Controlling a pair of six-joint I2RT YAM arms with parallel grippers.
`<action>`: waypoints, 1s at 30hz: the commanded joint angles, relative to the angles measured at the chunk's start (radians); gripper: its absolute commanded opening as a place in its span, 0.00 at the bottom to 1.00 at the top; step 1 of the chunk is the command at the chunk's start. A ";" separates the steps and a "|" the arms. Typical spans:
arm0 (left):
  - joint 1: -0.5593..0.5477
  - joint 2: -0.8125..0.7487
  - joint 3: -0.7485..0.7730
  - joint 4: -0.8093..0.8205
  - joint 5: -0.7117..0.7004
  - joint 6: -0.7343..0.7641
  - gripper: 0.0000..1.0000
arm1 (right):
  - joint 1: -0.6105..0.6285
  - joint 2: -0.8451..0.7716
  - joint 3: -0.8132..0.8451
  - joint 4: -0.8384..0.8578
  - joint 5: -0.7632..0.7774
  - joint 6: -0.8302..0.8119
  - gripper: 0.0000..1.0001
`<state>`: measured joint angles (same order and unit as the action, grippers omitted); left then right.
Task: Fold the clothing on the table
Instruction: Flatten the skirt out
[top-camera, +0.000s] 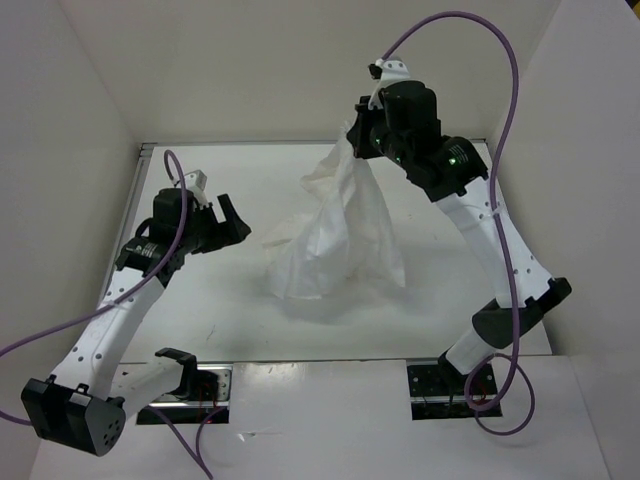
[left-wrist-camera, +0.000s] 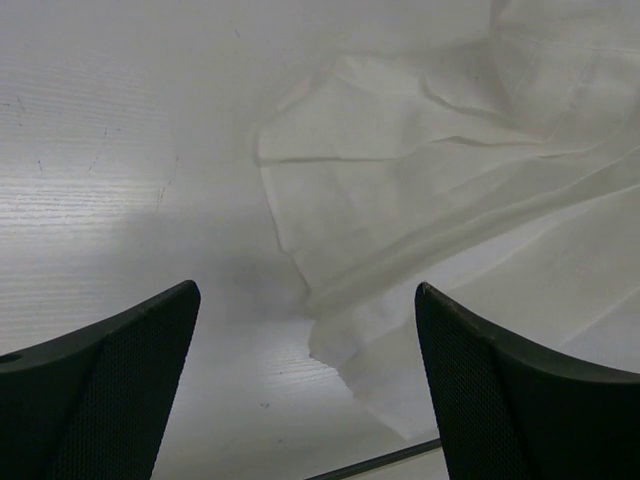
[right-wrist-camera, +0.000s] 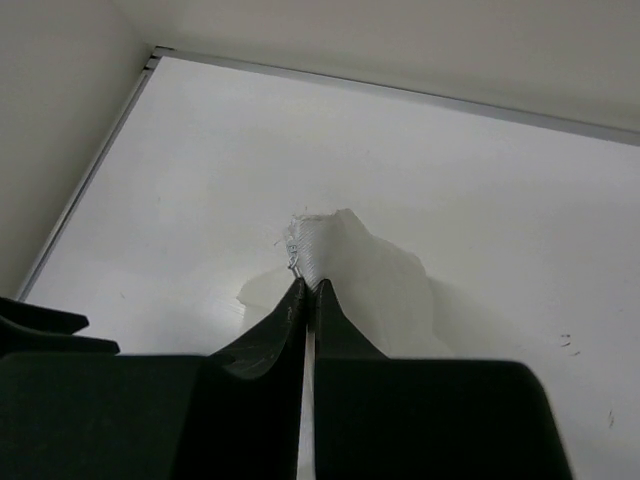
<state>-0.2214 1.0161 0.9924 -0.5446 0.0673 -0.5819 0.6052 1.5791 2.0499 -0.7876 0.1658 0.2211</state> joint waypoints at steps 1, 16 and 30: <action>-0.004 -0.027 0.002 0.048 -0.015 -0.016 0.94 | 0.039 0.048 0.021 0.012 0.055 0.040 0.00; -0.004 -0.048 0.002 0.038 -0.024 -0.035 0.94 | -0.103 0.082 0.001 -0.110 0.519 0.149 0.00; -0.004 -0.030 0.011 0.029 -0.024 -0.016 0.94 | 0.137 0.078 -0.117 0.014 0.129 -0.055 0.00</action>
<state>-0.2214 0.9855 0.9924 -0.5377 0.0494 -0.6067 0.7605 1.6989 1.9034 -0.8444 0.3985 0.2077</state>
